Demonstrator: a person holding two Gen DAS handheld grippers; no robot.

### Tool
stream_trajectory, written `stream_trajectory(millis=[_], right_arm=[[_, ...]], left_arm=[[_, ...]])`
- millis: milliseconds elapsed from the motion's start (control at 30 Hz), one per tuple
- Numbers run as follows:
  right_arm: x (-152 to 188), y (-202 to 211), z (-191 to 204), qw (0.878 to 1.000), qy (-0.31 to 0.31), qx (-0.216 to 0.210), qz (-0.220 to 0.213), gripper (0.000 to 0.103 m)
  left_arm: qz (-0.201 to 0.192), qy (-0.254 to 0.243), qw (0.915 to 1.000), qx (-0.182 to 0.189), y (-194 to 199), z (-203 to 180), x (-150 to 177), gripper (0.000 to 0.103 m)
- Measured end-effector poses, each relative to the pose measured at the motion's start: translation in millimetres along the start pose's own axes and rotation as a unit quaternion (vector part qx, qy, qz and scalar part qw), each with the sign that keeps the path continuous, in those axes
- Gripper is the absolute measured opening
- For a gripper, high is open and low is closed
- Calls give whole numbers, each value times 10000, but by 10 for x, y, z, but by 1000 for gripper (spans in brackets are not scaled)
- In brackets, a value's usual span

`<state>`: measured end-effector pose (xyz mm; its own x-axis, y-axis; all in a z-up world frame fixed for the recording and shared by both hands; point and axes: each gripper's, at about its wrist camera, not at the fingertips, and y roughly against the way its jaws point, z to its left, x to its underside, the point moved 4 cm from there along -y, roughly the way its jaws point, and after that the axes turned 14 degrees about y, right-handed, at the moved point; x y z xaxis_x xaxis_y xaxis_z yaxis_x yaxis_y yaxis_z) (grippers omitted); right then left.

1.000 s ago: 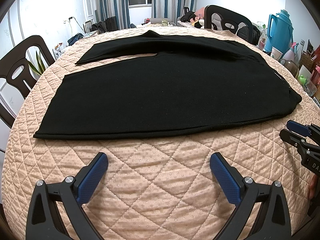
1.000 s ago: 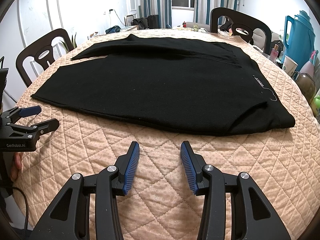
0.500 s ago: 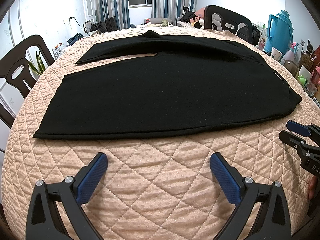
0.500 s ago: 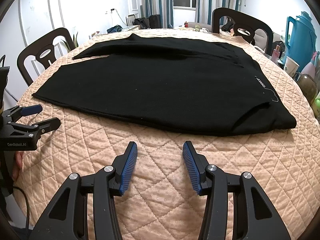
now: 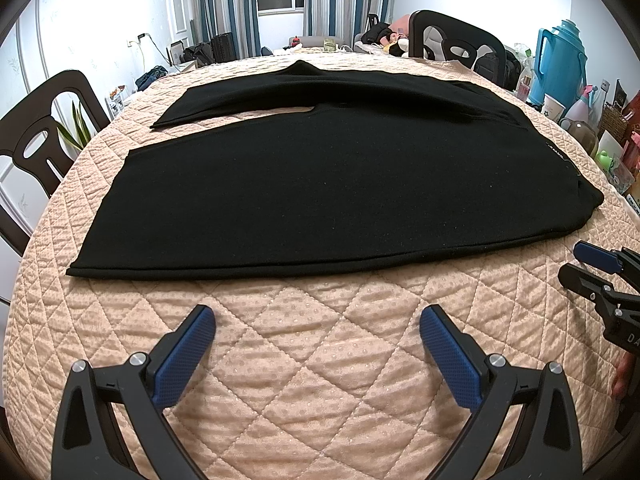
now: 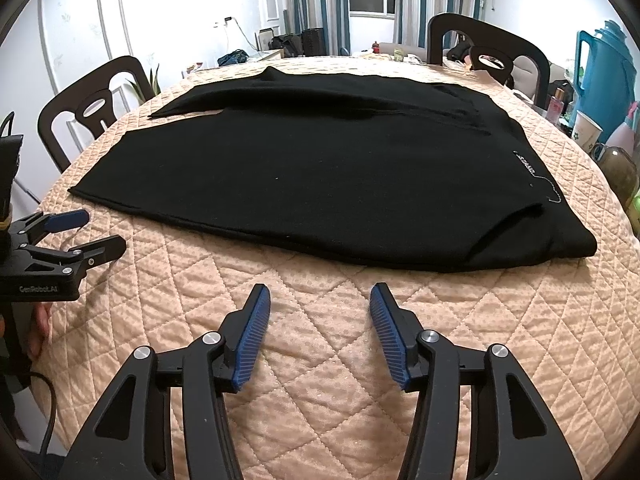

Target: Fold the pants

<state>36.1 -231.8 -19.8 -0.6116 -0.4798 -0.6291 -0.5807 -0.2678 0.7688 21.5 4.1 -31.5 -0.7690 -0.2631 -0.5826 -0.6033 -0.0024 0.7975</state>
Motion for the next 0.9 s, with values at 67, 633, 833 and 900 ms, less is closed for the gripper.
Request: stream_trajectory(millis=[67,633,833,900], right_arm=[[0,2,2,10000,-9,-70,-14,57],[0,29,-68,9995,-106,-309,-13,60],[22,42,-211,9995,-245,-202,30,60],[38,48,-291,9991,-370,-187,30,60]], left_arm=[[-1,-1,10000,-1,0,0,0,103],[0,0,10000,0,0,0,1,103],[14,1,10000,0,3,4,2,103],[24,4,10000,-4,-4,20,-1,103]])
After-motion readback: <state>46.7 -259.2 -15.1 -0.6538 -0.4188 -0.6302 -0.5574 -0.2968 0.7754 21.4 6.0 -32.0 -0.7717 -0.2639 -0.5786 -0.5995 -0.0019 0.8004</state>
